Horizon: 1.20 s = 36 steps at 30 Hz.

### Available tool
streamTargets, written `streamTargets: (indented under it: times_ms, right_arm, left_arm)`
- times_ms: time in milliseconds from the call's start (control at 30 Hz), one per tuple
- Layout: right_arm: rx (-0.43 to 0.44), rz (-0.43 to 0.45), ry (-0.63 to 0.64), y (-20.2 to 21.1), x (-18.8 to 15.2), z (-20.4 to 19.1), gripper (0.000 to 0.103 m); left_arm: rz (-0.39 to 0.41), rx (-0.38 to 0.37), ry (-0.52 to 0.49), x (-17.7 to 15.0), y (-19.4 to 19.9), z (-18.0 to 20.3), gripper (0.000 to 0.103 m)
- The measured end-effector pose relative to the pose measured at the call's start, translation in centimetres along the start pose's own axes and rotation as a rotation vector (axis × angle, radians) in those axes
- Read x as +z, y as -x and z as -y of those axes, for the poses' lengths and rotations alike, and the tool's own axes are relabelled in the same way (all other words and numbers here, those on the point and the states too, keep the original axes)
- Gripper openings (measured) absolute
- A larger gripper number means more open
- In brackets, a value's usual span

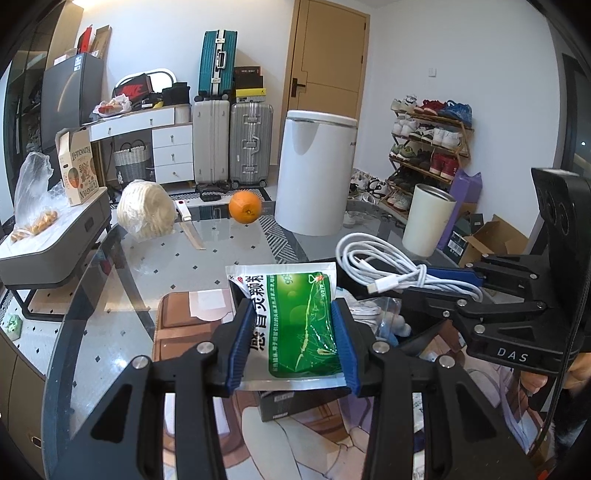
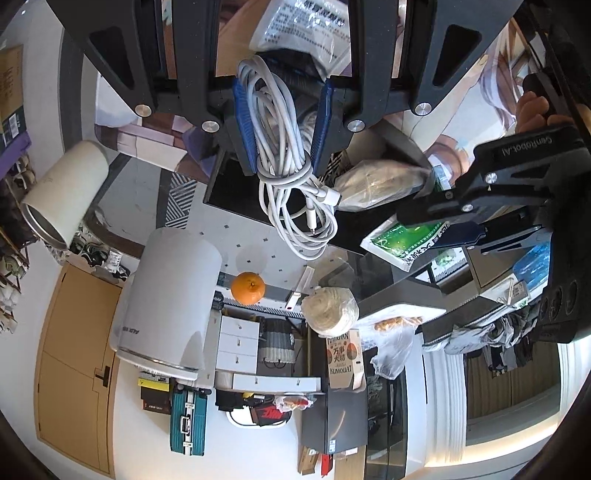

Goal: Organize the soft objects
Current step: 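Carry the cable and green sachet into the black box and open both grippers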

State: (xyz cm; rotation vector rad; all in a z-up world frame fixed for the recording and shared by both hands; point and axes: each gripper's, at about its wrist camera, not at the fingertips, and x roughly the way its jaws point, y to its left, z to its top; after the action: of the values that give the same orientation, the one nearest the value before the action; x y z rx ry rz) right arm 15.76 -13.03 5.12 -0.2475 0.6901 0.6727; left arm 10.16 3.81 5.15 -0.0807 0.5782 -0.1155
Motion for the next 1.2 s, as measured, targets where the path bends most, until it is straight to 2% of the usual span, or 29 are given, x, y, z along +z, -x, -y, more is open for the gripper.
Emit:
streamTargets:
  times_ms: [433,567,733,933,1033,1067,1133,1200]
  right_arm:
    - [-0.022,-0.080,0.044,-3.3,0.8,-0.3,0.030]
    - [-0.022,-0.106,0.062,-4.2,0.8,-0.4,0.030]
    - [-0.015,-0.130,0.079,-4.9,1.0,-0.5,0.030]
    - [-0.002,-0.159,0.102,-5.6,1.3,-0.6,0.030]
    - [0.013,-0.146,0.108,-5.2,1.4,-0.6,0.035]
    - [0.009,-0.133,0.106,-4.8,1.4,-0.5,0.043]
    - [0.008,-0.099,0.097,-3.6,1.2,-0.2,0.052]
    - [0.023,-0.062,0.086,-2.1,1.0,0.1,0.057]
  left_arm:
    - [-0.049,-0.018,-0.007,0.2,-3.2,-0.1,0.041]
    - [-0.057,-0.020,-0.038,0.2,-3.8,0.5,0.041]
    - [-0.089,-0.033,-0.031,0.1,-4.8,0.5,0.041]
    - [-0.089,-0.025,-0.059,0.1,-5.4,0.7,0.044]
    - [-0.089,-0.013,-0.092,-0.3,-5.3,1.2,0.048]
    - [-0.091,-0.014,-0.099,-0.3,-5.3,1.3,0.050]
    - [-0.098,-0.022,-0.091,-0.2,-5.2,1.4,0.059]
    - [-0.102,-0.032,-0.074,-0.2,-4.8,1.0,0.064]
